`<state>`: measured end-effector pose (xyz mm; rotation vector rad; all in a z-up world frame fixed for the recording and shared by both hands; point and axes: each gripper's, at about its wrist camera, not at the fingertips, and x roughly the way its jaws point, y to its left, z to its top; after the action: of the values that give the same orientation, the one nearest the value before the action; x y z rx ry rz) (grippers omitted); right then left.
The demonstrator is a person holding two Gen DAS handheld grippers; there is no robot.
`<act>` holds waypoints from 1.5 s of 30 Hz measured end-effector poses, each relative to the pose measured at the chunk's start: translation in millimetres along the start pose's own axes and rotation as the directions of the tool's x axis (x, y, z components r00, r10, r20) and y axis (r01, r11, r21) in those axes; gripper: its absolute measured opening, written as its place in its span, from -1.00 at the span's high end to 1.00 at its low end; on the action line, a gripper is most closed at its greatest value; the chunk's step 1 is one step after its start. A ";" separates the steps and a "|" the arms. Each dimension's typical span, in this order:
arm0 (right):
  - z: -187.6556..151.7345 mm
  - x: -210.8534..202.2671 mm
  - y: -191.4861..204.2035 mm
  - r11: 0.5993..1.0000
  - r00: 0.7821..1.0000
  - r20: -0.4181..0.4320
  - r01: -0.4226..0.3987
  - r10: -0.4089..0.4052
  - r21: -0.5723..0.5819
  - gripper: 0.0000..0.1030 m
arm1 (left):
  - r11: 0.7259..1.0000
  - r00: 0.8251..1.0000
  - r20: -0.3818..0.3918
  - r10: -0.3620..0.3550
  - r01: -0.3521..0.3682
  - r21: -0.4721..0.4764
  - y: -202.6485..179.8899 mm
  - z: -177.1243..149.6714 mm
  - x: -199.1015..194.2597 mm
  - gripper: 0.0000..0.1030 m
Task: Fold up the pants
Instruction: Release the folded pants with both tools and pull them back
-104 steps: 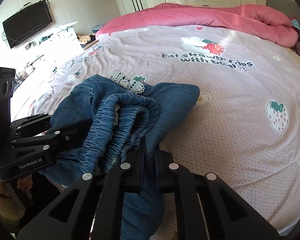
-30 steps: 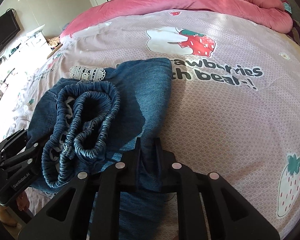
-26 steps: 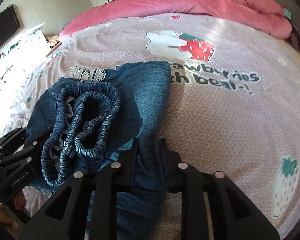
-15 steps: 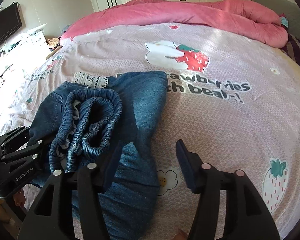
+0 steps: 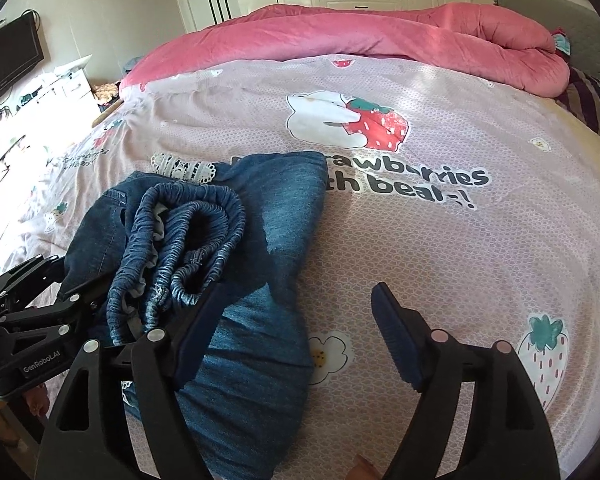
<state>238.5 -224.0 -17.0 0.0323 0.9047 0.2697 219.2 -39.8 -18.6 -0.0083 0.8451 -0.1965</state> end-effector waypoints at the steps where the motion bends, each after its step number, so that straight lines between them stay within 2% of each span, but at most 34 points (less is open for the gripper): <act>1: 0.1 -0.4 -0.2 1.000 1.000 0.001 0.001 -0.001 0.001 -0.49 | 1.000 1.000 0.003 0.000 0.000 -0.001 -0.2 -0.1 -1.2 -0.03; 5: 0.0 -4.0 -0.5 1.000 1.000 0.010 0.001 -0.001 0.003 -0.58 | 1.000 1.000 0.020 -0.005 0.005 -0.006 0.3 0.3 -7.6 -0.23; 10: -0.5 -9.1 -0.7 1.000 1.000 0.024 -0.008 0.008 0.004 -0.67 | 1.000 0.999 0.048 -0.005 0.006 -0.004 0.1 1.8 -17.7 -0.38; 14: 0.1 -14.1 -0.6 0.999 0.998 0.046 -0.032 0.032 0.006 -0.73 | 1.000 0.998 0.062 -0.008 0.009 -0.004 1.0 2.3 -23.1 -0.44; 25: -3.1 -28.9 -2.3 1.000 0.996 0.087 -0.010 0.011 -0.007 -0.85 | 1.000 0.995 0.099 0.003 -0.002 -0.011 4.7 -1.4 -38.8 -0.67; 31: -5.7 -45.2 -2.6 0.999 0.991 0.126 -0.047 0.047 0.002 -0.90 | 1.000 0.994 0.111 -0.010 0.012 -0.018 5.6 -5.0 -50.0 -0.79; 45: -20.7 -79.0 9.5 0.997 0.981 0.180 -0.063 0.071 -0.051 -0.91 | 0.999 0.991 0.135 0.007 -0.003 -0.034 5.6 -18.9 -77.8 -0.81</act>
<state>174.0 -235.9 32.4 0.0448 0.7167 0.3440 155.8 -19.3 26.1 -0.0505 0.7135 -0.1750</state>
